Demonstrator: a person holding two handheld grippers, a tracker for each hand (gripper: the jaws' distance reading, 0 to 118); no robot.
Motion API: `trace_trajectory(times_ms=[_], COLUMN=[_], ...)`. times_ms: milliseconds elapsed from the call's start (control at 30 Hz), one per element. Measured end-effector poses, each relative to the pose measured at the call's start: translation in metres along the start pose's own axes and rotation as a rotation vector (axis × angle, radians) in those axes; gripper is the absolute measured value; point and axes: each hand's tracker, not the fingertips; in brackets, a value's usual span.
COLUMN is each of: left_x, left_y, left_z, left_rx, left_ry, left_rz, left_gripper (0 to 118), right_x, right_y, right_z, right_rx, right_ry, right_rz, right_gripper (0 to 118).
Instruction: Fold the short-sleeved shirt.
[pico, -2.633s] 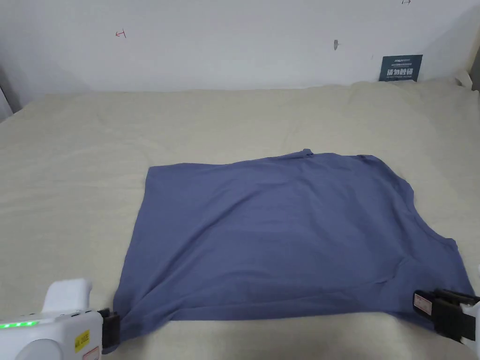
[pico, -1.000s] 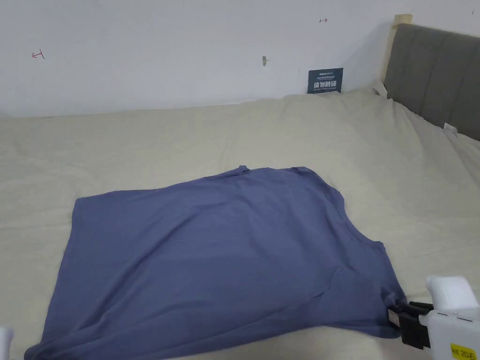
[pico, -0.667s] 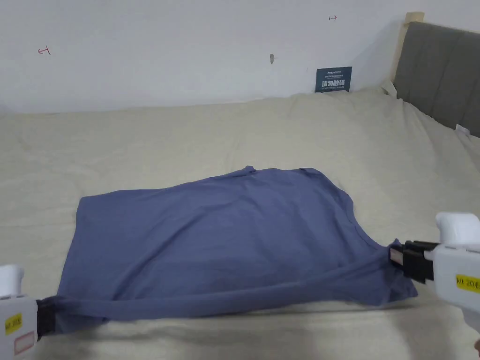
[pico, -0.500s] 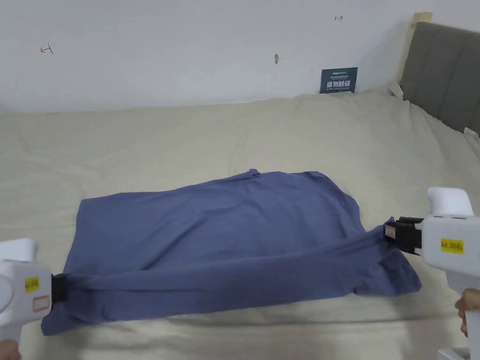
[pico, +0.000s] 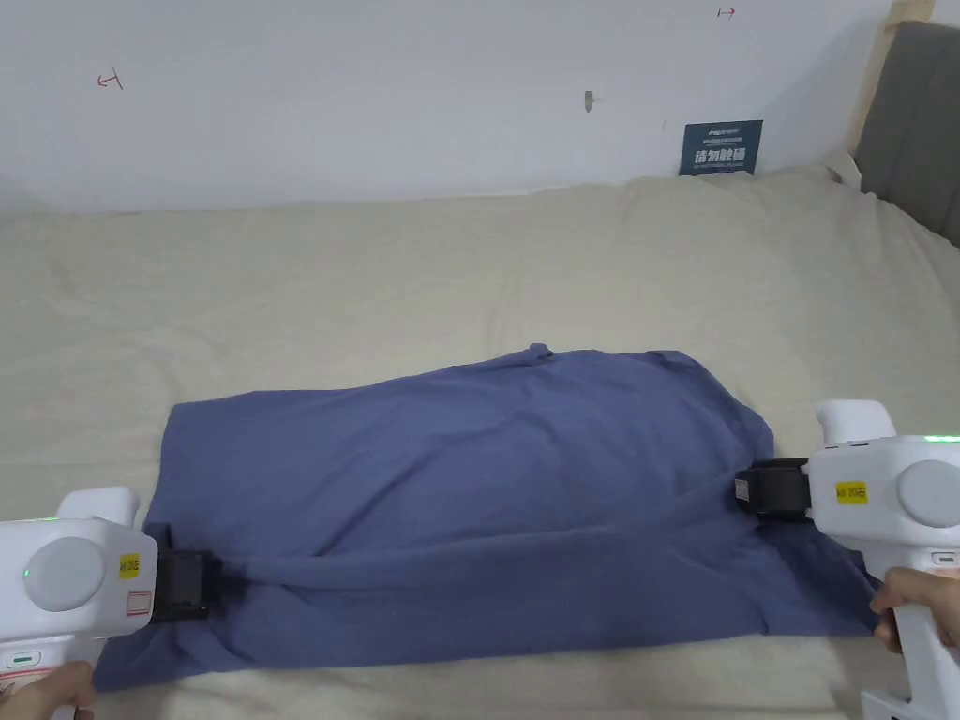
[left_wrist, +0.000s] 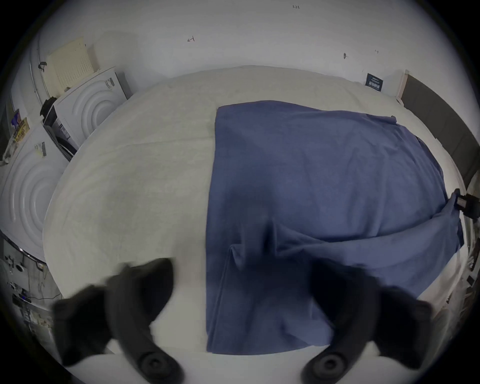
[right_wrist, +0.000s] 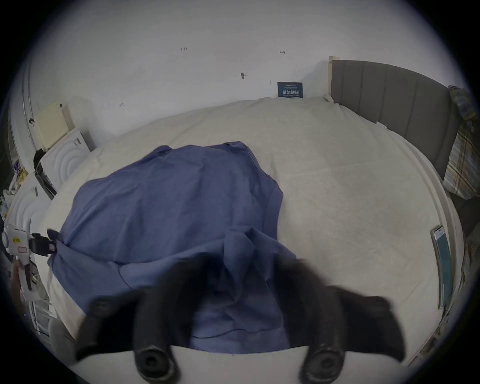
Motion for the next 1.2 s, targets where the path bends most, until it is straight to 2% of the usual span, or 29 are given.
trace_trajectory(times_ms=[133, 233, 267, 300, 333, 367, 400, 433, 467, 500, 567, 600, 733, 900, 933, 967, 1000, 1033, 1133, 1200], left_x=[-0.021, -0.027, -0.026, -0.026, -0.027, -0.028, -0.033, -0.034, -0.034, -0.034, -0.034, -0.037, -0.041, -0.036, -0.034, -0.035, -0.035, -0.035, -0.036, -0.035], left_y=[-0.014, -0.034, -0.041, -0.050, -0.060, -0.068, -0.077, -0.086, -0.095, -0.101, -0.112, -0.113, -0.113, -0.090, -0.083, -0.077, -0.072, -0.066, -0.056, -0.058], left_z=[0.032, 0.056, 0.067, 0.076, 0.083, 0.087, 0.085, 0.085, 0.086, 0.084, 0.081, 0.078, 0.074, 0.066, 0.063, 0.056, 0.046, 0.034, 0.004, -0.002], left_rx=[0.132, 0.120, 0.128, 0.138, 0.142, 0.152, 0.155, 0.144, 0.140, 0.124, 0.120, 0.116, 0.111, 0.147, 0.155, 0.155, 0.147, 0.132, 0.041, 0.046], left_ry=[-0.093, -0.092, -0.089, -0.086, -0.087, -0.090, -0.097, -0.104, -0.098, -0.095, -0.074, -0.075, -0.103, -0.111, -0.120, -0.126, -0.127, -0.125, -0.051, -0.079], left_rz=[0.083, 0.075, 0.071, 0.072, 0.077, 0.105, 0.134, 0.139, 0.152, 0.140, 0.143, 0.145, 0.188, 0.120, 0.133, 0.136, 0.140, 0.127, 0.134, 0.135], left_gripper=[114, 111, 102, 84, 49, 22, 6, 6, 3, 0, 0, 0, 0, 2, 27, 57, 79, 90, 90, 89], right_x=[-0.002, -0.010, -0.012, -0.013, -0.017, -0.020, -0.025, -0.031, -0.037, -0.043, -0.053, -0.055, -0.058, -0.055, -0.055, -0.055, -0.053, -0.053, -0.050, -0.044], right_y=[-0.010, -0.020, -0.023, -0.030, -0.035, -0.040, -0.048, -0.056, -0.063, -0.071, -0.084, -0.086, -0.095, -0.098, -0.098, -0.099, -0.100, -0.100, -0.102, -0.103], right_z=[0.031, 0.064, 0.074, 0.085, 0.095, 0.103, 0.110, 0.115, 0.120, 0.122, 0.124, 0.123, 0.114, 0.105, 0.105, 0.105, 0.105, 0.104, 0.103, 0.103], right_rx=[0.055, 0.125, 0.145, 0.169, 0.192, 0.209, 0.214, 0.210, 0.215, 0.212, 0.209, 0.179, 0.152, 0.133, 0.129, 0.129, 0.126, 0.124, 0.114, 0.108], right_ry=[0.008, 0.049, 0.065, 0.097, 0.124, 0.153, 0.163, 0.160, 0.179, 0.176, 0.136, 0.168, 0.163, 0.162, 0.163, 0.168, 0.170, 0.163, 0.155, 0.158], right_rz=[0.044, 0.051, 0.037, 0.014, -0.006, -0.004, 0.007, 0.013, 0.036, 0.059, 0.076, 0.092, 0.069, 0.020, 0.009, 0.004, 0.003, 0.001, -0.002, -0.012], right_gripper=[74, 74, 72, 71, 71, 70, 64, 39, 7, 0, 0, 0, 0, 0, 0, 0, 0, 0, 0, 0])
